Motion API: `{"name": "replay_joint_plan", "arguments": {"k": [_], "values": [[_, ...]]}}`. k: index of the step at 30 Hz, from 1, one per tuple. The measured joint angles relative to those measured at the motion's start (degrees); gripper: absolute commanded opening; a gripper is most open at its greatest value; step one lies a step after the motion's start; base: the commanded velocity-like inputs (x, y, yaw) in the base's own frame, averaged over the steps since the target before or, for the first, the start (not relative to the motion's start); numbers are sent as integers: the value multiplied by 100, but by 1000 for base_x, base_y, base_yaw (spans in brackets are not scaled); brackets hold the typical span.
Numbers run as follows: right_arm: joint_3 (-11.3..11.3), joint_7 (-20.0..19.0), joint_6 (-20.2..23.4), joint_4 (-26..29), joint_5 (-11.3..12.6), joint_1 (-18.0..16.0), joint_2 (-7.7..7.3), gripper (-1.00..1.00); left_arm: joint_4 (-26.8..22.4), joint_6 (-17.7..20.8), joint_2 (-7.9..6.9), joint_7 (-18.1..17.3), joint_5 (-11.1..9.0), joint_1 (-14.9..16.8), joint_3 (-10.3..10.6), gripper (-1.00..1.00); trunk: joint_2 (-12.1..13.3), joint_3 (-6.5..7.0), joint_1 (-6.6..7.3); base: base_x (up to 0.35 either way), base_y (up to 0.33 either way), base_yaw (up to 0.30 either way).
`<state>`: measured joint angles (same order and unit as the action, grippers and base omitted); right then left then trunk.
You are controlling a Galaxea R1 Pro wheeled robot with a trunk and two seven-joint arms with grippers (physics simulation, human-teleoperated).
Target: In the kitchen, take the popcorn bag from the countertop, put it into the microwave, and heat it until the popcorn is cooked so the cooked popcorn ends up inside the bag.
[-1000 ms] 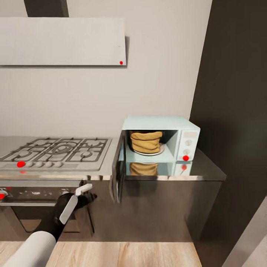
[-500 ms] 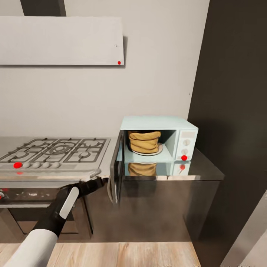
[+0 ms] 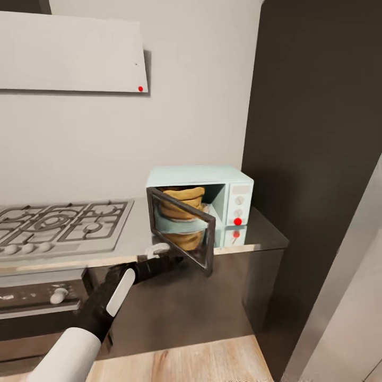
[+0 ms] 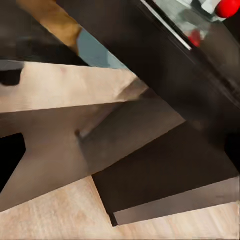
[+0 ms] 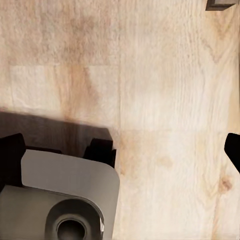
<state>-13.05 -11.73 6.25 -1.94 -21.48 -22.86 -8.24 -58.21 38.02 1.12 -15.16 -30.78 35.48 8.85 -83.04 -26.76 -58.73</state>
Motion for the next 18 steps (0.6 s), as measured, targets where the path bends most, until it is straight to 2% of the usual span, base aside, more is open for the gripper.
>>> {"name": "replay_joint_plan", "arguments": {"k": [4, 8, 12, 13, 15, 16, 17, 18], "values": [[0, 0, -12, 2, 0, 0, 0, 100, -270, -4, 161, 24, 20, 0, 75, 100, 0, 0, 0, 0, 0, -282], [0, 0, -17, 0, 0, 0, 0, 100, -697, 18, 200, 203, 30, 0, 549, 100, 0, 0, 0, 0, 0, -224], [5, 1, -34, 6, -1, -1, -20, 100, -1402, 88, 260, 528, 51, -1, 672, 100, 0, 0, 0, 0, 0, -32], [7, 2, -36, 7, -1, -2, -27, 100, -1528, 84, 279, 552, 154, 16, 675, 100, 0, 0, 0, 0, 0, -4], [8, 1, -38, 7, -5, -1, -25, 100, -1620, 91, 302, 585, 187, 70, 677, 100, 0, 0, 0, 0, 0, -1], [9, 1, -39, 7, -7, -1, -20, 100, -1627, 128, 330, 653, 273, 207, 678, 100, 0, 1, 0, 0, 0, 0], [9, 1, -39, 7, -9, -1, -18, 100, -1603, 312, 377, 763, 449, 412, 678, 100, 0, 1, 0, 0, 0, 0], [9, 2, -39, 7, -9, -1, -19, 100, -1588, 471, 412, 816, 525, 523, 678, 100, 0, 0, 0, 0, 0, 0]]}}
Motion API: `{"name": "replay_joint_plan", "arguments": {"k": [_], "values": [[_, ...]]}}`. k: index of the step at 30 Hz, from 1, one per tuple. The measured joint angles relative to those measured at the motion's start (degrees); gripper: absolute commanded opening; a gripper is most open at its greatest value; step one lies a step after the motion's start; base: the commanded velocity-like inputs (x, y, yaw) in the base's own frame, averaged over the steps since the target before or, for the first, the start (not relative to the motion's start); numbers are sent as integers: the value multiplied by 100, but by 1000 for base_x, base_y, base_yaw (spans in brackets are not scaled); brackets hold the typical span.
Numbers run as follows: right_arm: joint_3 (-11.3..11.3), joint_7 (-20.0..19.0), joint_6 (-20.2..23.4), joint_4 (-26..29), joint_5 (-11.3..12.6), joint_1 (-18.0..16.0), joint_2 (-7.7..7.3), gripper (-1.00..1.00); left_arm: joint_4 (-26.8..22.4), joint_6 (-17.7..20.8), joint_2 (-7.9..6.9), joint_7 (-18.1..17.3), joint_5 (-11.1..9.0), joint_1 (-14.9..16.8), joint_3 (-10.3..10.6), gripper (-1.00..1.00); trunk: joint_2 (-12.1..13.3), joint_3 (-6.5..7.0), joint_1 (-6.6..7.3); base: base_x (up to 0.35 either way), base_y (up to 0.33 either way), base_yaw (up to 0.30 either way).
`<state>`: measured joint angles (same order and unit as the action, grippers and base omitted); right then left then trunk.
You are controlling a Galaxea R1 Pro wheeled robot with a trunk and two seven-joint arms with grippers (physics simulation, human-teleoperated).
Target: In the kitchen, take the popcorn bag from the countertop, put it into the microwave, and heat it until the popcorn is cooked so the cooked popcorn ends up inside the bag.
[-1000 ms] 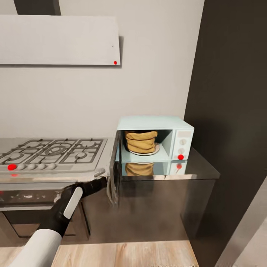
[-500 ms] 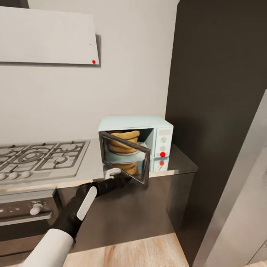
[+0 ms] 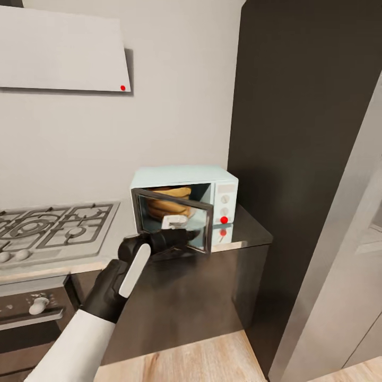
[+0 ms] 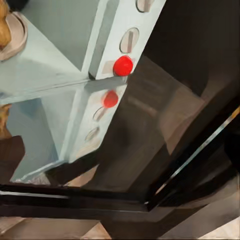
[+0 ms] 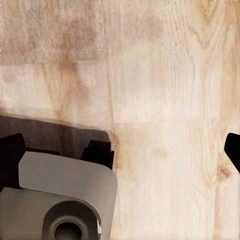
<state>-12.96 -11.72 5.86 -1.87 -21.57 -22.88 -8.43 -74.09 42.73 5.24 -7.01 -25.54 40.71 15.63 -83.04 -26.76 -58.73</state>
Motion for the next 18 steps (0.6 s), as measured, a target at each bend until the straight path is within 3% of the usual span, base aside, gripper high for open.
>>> {"name": "replay_joint_plan", "arguments": {"k": [2, 8, 18], "values": [[5, -3, 0, 0, -1, 0, 2, 100, 19, 364, 123, 74, 110, 219, 0, 100, 0, 0, 0, 0, 0, 0], [9, -8, 8, 0, -1, 0, 1, 100, -12, 491, 227, 688, 192, 309, -21, 100, 0, 0, 0, 0, 0, 0], [9, 0, 40, 0, -1, 0, 20, 100, 11, 483, 275, 737, 128, 310, 152, 100, 0, 0, 3, 205, 0, 0]]}}
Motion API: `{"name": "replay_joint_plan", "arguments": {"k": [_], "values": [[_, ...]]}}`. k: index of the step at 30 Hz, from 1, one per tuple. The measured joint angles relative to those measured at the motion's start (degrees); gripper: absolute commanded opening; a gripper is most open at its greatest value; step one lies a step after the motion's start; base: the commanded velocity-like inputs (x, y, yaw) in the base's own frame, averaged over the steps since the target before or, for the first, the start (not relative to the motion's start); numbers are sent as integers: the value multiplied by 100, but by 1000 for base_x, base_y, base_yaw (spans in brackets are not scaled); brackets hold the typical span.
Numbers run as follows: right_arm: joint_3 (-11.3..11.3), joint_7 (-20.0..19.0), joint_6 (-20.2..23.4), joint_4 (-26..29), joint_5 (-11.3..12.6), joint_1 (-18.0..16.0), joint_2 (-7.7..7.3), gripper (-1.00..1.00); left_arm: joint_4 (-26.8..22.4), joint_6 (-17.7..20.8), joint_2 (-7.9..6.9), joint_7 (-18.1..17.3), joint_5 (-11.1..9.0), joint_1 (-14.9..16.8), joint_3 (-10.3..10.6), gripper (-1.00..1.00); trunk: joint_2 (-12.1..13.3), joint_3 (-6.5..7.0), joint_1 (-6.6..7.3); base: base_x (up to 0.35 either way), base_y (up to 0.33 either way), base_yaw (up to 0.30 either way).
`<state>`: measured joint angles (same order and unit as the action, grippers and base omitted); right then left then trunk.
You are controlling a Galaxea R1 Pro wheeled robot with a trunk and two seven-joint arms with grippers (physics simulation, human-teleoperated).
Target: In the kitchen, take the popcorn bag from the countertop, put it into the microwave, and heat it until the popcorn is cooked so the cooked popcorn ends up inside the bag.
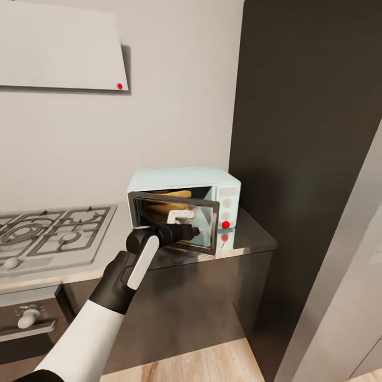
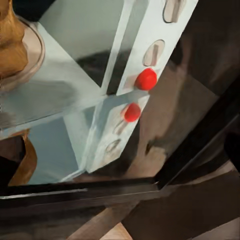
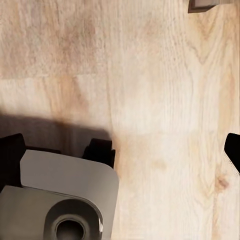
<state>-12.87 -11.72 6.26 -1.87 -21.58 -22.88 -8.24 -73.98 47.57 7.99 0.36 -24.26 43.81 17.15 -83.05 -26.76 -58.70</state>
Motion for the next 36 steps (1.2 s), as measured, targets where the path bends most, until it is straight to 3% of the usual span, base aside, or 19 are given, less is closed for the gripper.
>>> {"name": "replay_joint_plan", "arguments": {"k": [5, 9, 16, 23, 33, 36], "values": [[-7, 36, -12, 0, 19, 0, -15, 100, 1, 0, 14, 31, 4, 0, 2, 100, 0, 0, 0, 245, 0, -46], [-9, 348, 27, -6, 32, 1, 14, 100, 6, -7, 21, 48, 38, 1, 3, 100, 0, 0, -2, 111, 0, -260], [-9, 385, 31, -7, 31, 1, 13, 100, 57, -27, 20, 110, 47, 1, 1, 100, 1, 0, -3, 4, 0, -283], [-9, 378, 15, -9, 30, 0, 0, 100, 244, -23, 26, 912, 27, 0, -13, 100, 0, 0, -3, 0, 0, -48], [-9, 378, 13, -9, 30, 0, -1, 100, 248, -19, 19, 954, 51, 0, -14, 100, 0, 0, 0, 229, 0, 0], [-9, 377, 13, -8, 31, 0, -3, 100, 145, 218, 22, 919, -87, 0, -9, 100, -2, 0, 0, 102, 0, 0]]}}
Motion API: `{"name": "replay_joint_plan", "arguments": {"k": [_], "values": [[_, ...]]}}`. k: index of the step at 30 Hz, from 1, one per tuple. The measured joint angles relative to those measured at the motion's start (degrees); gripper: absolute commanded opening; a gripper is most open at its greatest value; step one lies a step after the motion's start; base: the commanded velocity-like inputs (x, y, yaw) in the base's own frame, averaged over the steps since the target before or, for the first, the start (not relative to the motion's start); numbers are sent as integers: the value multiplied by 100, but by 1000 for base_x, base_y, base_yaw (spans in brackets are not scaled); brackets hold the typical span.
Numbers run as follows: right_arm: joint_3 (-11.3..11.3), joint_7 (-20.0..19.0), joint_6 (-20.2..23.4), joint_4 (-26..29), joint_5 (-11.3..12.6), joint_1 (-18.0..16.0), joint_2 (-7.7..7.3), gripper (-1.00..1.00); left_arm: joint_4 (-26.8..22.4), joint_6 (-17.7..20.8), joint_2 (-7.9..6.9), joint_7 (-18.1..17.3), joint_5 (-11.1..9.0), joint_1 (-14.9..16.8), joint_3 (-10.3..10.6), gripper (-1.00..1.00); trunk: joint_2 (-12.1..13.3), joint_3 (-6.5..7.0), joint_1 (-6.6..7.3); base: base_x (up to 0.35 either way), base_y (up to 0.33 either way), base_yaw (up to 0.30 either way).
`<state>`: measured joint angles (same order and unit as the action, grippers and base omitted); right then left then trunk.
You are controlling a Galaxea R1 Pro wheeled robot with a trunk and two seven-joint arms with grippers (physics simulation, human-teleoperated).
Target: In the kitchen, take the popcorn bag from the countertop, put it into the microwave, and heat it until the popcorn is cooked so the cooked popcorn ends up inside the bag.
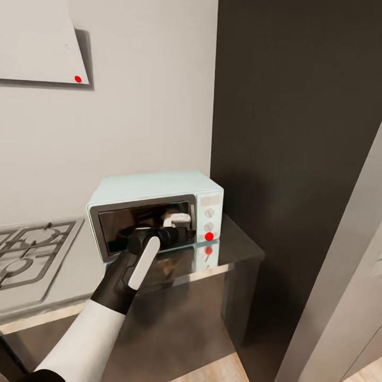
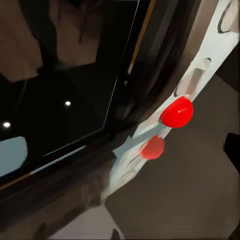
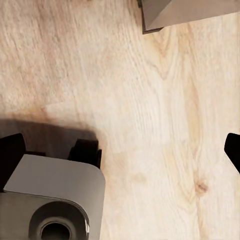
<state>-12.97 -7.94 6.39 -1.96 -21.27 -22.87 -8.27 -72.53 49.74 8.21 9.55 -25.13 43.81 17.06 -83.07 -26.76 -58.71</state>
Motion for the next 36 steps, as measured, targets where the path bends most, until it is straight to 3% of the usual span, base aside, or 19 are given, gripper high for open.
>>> {"name": "replay_joint_plan", "arguments": {"k": [3, 5, 14, 18, 20, 23, 25, 27, 29, 30, 31, 32, 36], "values": [[0, 0, 0, 0, -1, 0, -4, 100, 44, -110, 1, -5, -66, 0, 1, 100, 0, -1, -2, -97, 0, 0], [0, 0, 0, 0, 0, 0, -5, 100, 96, -231, 7, 51, 121, 0, -6, 100, 3, 0, -5, -288, 0, 0], [0, -1, 11, 0, -1, 0, -6, 100, 95, -223, 50, 73, 46, 0, -6, 100, 4, 0, -6, -342, 0, 0], [0, -7, 18, 0, -1, 0, -6, 100, 67, -191, 60, 343, 31, -18, -6, 100, 4, 0, -6, -346, 0, 0], [0, -32, 23, 0, -1, 0, -6, 100, 64, -163, 65, 391, -72, -41, 0, 100, 4, 0, -6, -346, 0, 0], [0, -37, 26, 0, -1, 0, -6, 100, 92, -150, 57, 417, -389, -65, -4, 100, 4, 0, -6, -345, 0, 0], [0, -7, 23, 0, -1, 0, -5, 100, 228, -156, 42, 447, -452, -228, -10, 100, 4, 0, -6, -346, 0, 0], [0, 5, 7, 5, -4, 0, -4, 100, 723, -199, 34, 596, -468, -653, -15, 100, 4, -1, -6, -346, 0, 0], [0, -4, 0, 2, -14, 0, 2, 100, 1744, -458, 32, 725, -475, -951, -24, 100, 4, -1, -6, -346, 0, 0], [4, -28, 5, 1, -17, 0, 4, 100, 2536, -1174, 34, 760, -500, -1032, -34, 100, 3, 1, -6, -345, 0, 0], [6, -39, 6, 0, -21, 0, 5, 100, 3580, -1507, 34, 767, -524, -1055, -50, 100, 4, -1, -6, -345, 0, 0], [12, -57, 8, 3, -32, -1, 7, 100, 4648, -2349, 35, 757, -654, -1077, -77, 100, 3, -2, -6, -345, 0, 0], [53, -23, 14, 22, -76, 0, -50, 100, 6883, -3638, -33, 724, -937, -1119, -126, 100, 3, -1, -3, -141, 0, 0]]}}
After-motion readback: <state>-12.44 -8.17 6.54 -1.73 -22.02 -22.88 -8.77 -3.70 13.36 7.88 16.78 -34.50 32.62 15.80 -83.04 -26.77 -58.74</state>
